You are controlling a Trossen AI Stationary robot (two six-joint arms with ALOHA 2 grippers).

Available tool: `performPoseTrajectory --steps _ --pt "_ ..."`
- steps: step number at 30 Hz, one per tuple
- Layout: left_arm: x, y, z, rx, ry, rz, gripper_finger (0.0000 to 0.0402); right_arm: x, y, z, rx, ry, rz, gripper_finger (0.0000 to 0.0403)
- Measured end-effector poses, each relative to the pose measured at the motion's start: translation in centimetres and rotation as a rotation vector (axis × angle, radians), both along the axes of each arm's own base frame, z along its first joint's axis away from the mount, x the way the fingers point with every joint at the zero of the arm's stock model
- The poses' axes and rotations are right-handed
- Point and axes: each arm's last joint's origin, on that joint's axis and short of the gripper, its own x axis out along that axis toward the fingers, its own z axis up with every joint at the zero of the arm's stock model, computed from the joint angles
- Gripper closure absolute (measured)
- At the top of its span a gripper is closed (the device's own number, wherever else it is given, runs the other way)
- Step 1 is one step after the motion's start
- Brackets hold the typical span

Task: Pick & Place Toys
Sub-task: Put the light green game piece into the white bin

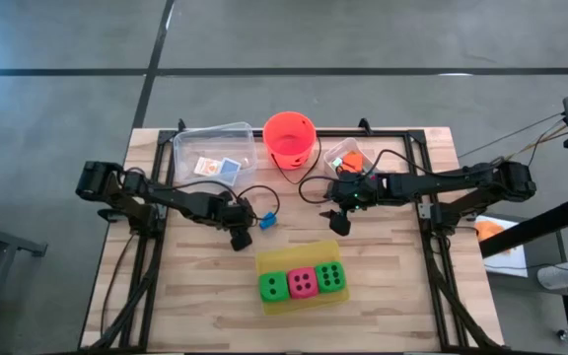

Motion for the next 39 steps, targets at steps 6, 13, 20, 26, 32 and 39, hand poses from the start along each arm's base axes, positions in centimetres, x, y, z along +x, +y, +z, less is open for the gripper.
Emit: performPoseTrajectory --steps 6,13,20,26,32,39 --pt "-0.2 -0.1 0.3 -0.07 0.001 0.077 0.0282 0.0 0.1 0.0 -0.013 0.001 0.018 0.012" --pt "-0.8 -0.4 3.1 -0.193 -0.107 0.142 0.0282 0.5 1.6 0.4 -0.09 -0.052 0.143 0.012" --pt "-0.8 -0.5 8.5 -0.278 -0.502 0.158 0.0282 1.5 4.3 2.1 -0.345 -0.233 0.214 0.012" --pt "0.9 -0.7 12.5 -0.37 -0.934 0.123 0.0282 1.9 6.1 3.8 -0.522 -0.367 0.073 0.012" --pt "2.5 -1.1 13.0 -0.402 -1.097 0.085 0.0282 2.2 6.6 4.7 -0.509 -0.471 0.001 0.012" --pt "3.9 -1.0 12.4 -0.425 -1.159 0.095 0.0282 3.9 7.6 4.6 -0.578 -0.469 0.048 0.012"
